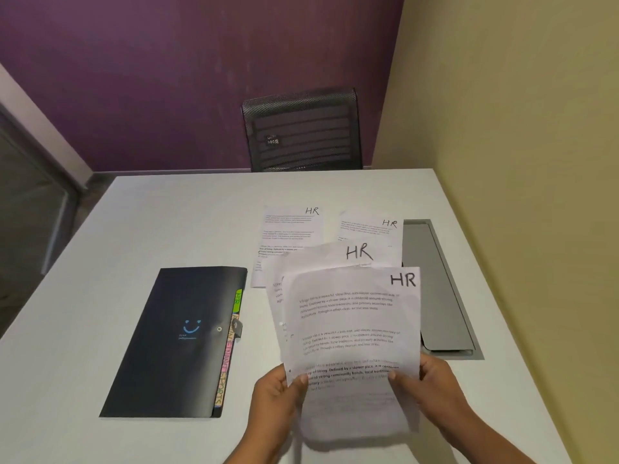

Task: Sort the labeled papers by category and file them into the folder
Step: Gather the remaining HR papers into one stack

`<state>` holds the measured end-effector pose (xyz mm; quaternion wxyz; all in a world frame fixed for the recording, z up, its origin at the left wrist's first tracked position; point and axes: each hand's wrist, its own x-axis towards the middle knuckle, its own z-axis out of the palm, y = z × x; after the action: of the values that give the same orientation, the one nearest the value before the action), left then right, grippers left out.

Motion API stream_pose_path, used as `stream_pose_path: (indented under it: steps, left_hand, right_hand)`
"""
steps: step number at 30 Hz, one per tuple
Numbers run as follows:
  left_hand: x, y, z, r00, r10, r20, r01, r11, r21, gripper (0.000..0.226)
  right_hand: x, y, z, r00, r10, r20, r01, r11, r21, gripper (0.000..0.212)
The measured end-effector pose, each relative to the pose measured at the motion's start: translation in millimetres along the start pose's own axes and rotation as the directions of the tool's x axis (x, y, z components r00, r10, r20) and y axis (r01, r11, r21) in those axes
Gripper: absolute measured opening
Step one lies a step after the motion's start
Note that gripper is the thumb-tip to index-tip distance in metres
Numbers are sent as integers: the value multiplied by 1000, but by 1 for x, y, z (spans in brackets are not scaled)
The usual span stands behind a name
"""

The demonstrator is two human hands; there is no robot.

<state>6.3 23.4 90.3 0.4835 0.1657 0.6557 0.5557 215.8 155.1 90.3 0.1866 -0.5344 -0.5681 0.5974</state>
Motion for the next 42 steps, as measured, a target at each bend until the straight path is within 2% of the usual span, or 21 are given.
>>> stream_pose_path:
  steps: [6,8,12,18,22,26,28,30,33,37,39,42]
  left_hand:
    - [16,10,3,982,169,-82,-150,968,199,19]
    - [22,13,5,970,218,-104,-177,936,303,28]
    - [29,13,9,957,288,-36,-251,883,396,28]
    - [46,2,12,931,364,25,-337,832,441,33]
    - [53,13,17,969,247,6,-232,903,362,24]
    - [65,23,17,983,183,-33,-173,964,204,15]
    - [72,27,15,992,128,9,-129,984,123,16]
    - [80,27,11,999,35,29,-38,992,117,19]
    - [95,19,2,999,-47,-1,47,991,122,17]
    - [112,16,-4,994,-84,-65,85,996,2,18]
    - [121,16,-7,991,-70,-112,68,998,-16,18]
    - [135,17,-11,981,-58,-183,50,997,-51,17]
  right_hand:
    - [3,-20,6,988,-85,-132,94,993,67,21]
    - [4,-24,6,984,-108,-142,123,987,106,25]
    - [8,-23,8,978,-163,-128,171,983,60,33]
    - [22,-11,8,988,-71,-136,81,994,77,32]
    - [33,-6,4,991,-65,-121,68,997,20,32]
    - [49,-3,0,993,-57,-103,55,998,-26,16]
    - [59,-4,-1,991,-36,-131,36,999,1,13]
    - [72,-6,-2,986,12,-166,0,997,73,12]
    - [93,-14,-2,992,56,-112,-41,990,132,16]
    - [126,-36,-1,997,71,-39,-67,993,100,15]
    - [155,-37,-2,983,133,-125,-123,989,83,20]
    - [204,-28,-9,934,122,-336,-159,984,-85,15]
